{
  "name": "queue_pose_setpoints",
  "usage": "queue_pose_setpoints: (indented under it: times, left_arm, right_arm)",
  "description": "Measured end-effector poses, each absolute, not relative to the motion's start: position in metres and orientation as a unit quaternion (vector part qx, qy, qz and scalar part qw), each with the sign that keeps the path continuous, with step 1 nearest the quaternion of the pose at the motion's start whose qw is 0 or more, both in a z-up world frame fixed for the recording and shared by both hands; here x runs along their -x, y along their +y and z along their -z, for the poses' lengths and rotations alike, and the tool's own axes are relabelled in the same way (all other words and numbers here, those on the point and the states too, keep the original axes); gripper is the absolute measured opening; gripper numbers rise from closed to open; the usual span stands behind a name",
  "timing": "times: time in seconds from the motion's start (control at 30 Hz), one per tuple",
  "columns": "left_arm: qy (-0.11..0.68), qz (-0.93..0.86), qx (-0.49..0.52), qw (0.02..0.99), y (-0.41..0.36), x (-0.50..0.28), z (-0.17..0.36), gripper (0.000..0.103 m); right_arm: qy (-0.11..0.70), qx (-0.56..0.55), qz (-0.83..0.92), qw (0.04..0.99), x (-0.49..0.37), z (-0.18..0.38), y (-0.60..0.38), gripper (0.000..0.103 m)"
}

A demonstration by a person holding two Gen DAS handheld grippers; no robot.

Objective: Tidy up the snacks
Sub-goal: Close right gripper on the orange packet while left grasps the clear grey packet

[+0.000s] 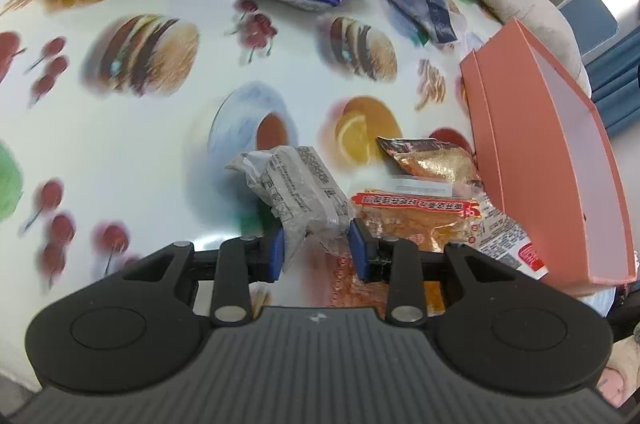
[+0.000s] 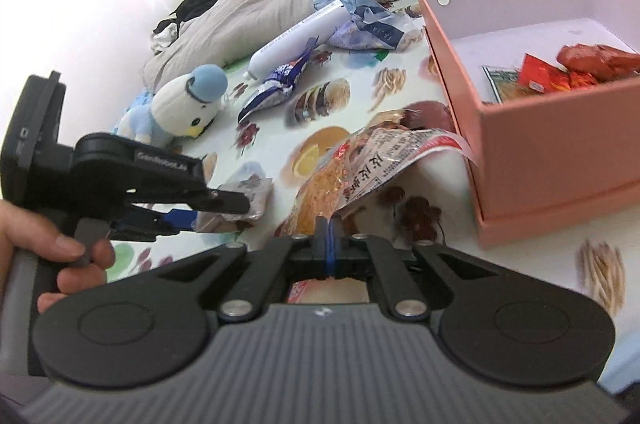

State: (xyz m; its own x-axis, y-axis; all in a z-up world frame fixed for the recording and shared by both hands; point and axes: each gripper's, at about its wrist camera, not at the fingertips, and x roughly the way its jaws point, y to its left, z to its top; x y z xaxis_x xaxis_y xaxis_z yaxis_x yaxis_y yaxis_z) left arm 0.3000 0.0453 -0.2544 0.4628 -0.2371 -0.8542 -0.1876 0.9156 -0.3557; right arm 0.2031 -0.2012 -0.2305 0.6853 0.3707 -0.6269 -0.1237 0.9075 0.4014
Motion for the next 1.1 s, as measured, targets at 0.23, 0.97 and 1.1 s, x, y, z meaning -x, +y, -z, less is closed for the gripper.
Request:
queue_pose_setpoints:
  times: [0.23, 0.97, 1.1]
  left_arm:
    - [0.520, 0.013, 0.189, 0.833, 0.045, -0.259, 0.253, 0.038]
    - [0.519, -0.009, 0.268, 0.811, 0.061, -0.221, 0.260, 0.081]
    - [0.519, -0.017, 0.271, 0.810, 0.060, -0.220, 0.262, 0.081]
  right_arm:
    - [0.380, -0.156, -0.143, 0.901, -0.168, 0.230, -0.210, 0.003]
    - [0.441, -0.153, -0.095, 0.879, -0.149, 0.258, -0.250, 0.016]
    - [0.427, -0.164, -0.089, 0.885, -0.146, 0.258, -0.252, 0.080]
